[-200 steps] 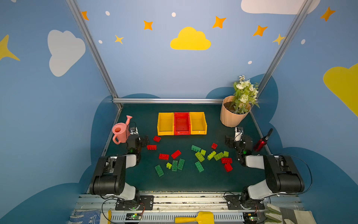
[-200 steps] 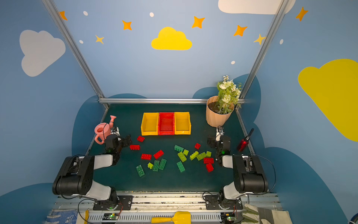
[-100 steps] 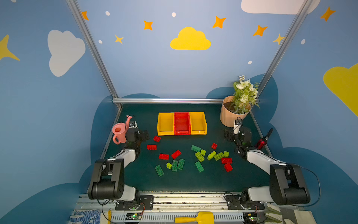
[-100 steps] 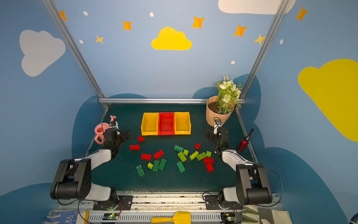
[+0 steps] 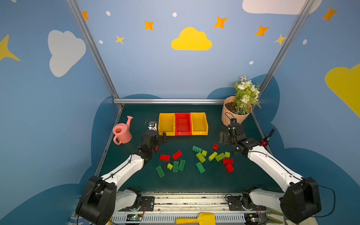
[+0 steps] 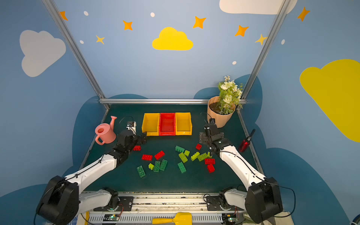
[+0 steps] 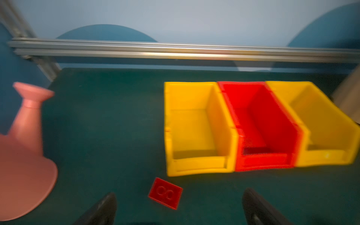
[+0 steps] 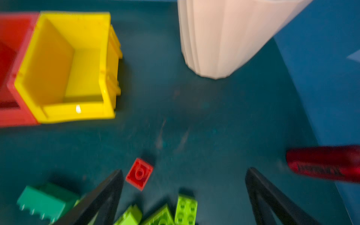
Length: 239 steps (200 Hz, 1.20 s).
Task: Sort the legos into containers by color
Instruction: Pick up the lego from the middle-right of the table.
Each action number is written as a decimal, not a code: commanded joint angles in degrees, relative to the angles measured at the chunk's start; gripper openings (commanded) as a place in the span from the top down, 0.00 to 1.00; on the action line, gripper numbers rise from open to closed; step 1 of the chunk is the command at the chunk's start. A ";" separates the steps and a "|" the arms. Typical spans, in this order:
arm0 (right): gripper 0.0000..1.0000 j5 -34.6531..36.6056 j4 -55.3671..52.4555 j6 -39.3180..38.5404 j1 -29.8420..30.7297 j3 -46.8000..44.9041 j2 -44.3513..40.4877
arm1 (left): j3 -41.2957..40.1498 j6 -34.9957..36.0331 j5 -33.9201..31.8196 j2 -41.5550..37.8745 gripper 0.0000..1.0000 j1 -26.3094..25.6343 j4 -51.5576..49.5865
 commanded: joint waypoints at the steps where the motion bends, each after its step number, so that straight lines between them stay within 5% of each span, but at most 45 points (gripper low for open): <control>1: 0.05 0.05 -13.33 4.72 2.90 1.50 -2.18 | 0.23 -3.72 -3.48 -3.64 0.00 -6.10 -5.62; 52: 0.06 -2.12 -22.68 11.24 8.04 5.16 1.09 | -5.02 -10.60 -3.98 -13.71 0.00 -14.93 -9.86; 110: 0.15 -2.36 -20.67 18.50 8.39 9.13 10.57 | -7.62 -10.89 -3.82 -20.46 0.00 -16.75 -12.91; 168: 0.23 -3.75 -20.89 21.97 6.89 15.38 21.98 | -8.65 -10.49 -2.55 -18.47 0.00 -16.81 -10.31; 198: 0.35 -8.42 -18.30 22.66 4.02 15.55 25.14 | -7.62 -10.71 -2.28 -15.47 0.00 -16.86 -9.47; 239: 0.36 -11.18 -16.37 22.89 1.62 16.63 28.52 | -6.33 -12.35 -1.75 -12.19 0.00 -16.83 -7.57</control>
